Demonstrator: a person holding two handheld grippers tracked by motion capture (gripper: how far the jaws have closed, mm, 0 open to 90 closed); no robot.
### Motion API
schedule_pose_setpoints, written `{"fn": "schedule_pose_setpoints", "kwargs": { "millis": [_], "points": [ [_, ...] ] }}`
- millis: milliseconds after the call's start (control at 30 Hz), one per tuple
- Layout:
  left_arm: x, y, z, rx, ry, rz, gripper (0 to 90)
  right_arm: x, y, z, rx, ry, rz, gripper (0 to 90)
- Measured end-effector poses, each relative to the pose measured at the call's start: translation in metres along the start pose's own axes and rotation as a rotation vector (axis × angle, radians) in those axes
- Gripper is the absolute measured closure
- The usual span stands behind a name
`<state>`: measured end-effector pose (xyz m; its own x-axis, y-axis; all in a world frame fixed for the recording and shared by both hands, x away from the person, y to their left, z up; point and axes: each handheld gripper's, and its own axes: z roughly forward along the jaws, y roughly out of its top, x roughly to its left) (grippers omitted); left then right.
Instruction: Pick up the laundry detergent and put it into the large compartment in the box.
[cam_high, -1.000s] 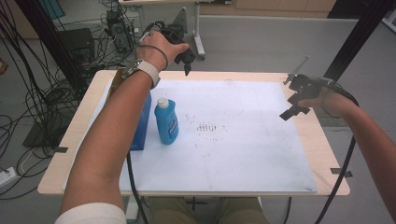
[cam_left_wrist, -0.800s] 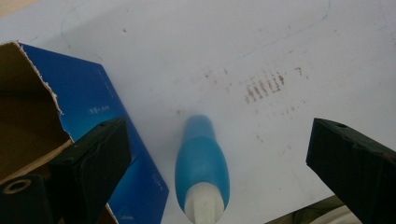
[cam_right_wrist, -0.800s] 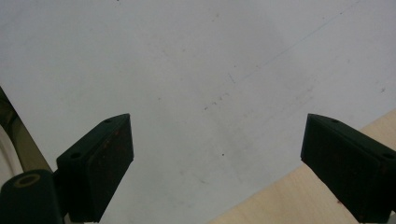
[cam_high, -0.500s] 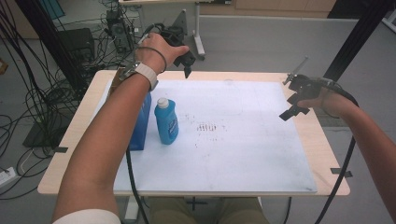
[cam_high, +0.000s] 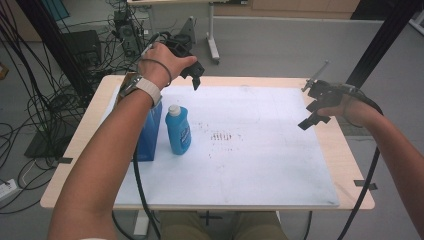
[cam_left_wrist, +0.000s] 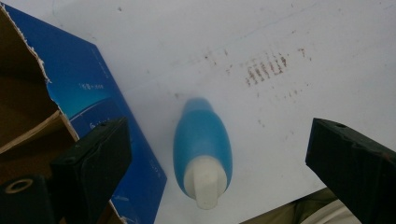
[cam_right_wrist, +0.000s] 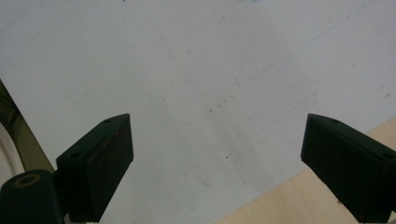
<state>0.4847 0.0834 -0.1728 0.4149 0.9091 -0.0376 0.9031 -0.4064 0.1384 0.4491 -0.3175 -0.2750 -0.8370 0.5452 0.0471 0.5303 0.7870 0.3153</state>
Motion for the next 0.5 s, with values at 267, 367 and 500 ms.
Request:
{"fn": "schedule_pose_setpoints", "kwargs": {
  "millis": [267, 367, 500],
  "points": [
    [-0.0024, -0.0036, 0.002, 0.006, 0.012, -0.012, 7.5, 0.0001, -0.0012, -0.0007, 0.0, -0.001, 0.007, 9.2],
    [-0.003, -0.0051, 0.0022, 0.004, 0.019, -0.011, 7.5, 0.0002, -0.0014, -0.0009, 0.0, -0.002, 0.005, 9.2],
    [-0.0034, -0.0083, 0.003, 0.007, 0.025, -0.01, 7.5, 0.0007, -0.0013, -0.0011, -0.001, -0.002, 0.004, 9.2]
  ]
}}
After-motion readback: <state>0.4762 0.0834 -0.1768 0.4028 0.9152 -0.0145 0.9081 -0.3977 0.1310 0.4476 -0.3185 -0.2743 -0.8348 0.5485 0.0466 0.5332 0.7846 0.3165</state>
